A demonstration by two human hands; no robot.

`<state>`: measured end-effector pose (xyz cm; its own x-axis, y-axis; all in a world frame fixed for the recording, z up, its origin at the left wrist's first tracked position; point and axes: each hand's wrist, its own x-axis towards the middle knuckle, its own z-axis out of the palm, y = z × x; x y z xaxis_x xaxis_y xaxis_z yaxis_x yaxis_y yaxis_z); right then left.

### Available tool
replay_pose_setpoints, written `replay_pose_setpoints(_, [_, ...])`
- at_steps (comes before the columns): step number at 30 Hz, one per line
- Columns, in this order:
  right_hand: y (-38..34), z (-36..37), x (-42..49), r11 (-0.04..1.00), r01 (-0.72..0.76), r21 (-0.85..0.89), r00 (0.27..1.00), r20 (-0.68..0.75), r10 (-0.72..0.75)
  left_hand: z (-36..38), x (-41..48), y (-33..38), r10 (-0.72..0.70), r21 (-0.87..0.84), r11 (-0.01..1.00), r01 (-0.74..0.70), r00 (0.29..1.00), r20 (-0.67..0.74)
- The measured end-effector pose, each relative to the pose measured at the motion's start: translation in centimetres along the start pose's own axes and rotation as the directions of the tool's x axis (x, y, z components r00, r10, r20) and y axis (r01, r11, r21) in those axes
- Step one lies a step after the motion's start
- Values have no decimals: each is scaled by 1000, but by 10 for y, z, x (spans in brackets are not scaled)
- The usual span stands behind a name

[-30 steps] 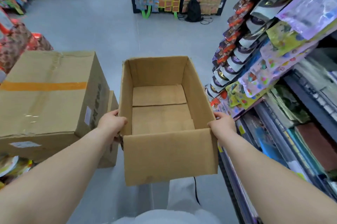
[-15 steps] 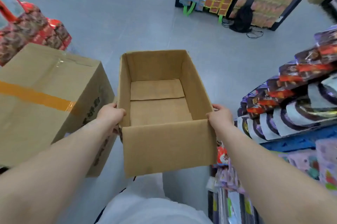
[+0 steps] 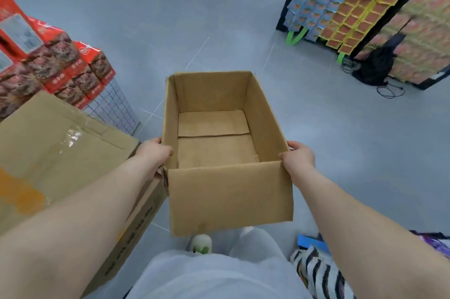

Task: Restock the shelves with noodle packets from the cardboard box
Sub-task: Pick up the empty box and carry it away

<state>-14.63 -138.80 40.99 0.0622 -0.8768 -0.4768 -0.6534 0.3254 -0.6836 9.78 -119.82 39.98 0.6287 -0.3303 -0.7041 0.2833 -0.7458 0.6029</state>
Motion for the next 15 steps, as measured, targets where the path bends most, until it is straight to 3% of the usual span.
replay_pose_setpoints(10, [-136,87,183,958,190,-216,946,301,-120,14,107,74,-160,-255,961,109,968,-191])
replay_pose_setpoints(15, [-211,143,255,870,371,-324,840,516,-166,23,146,94,-329,-449,877,173,896,-297])
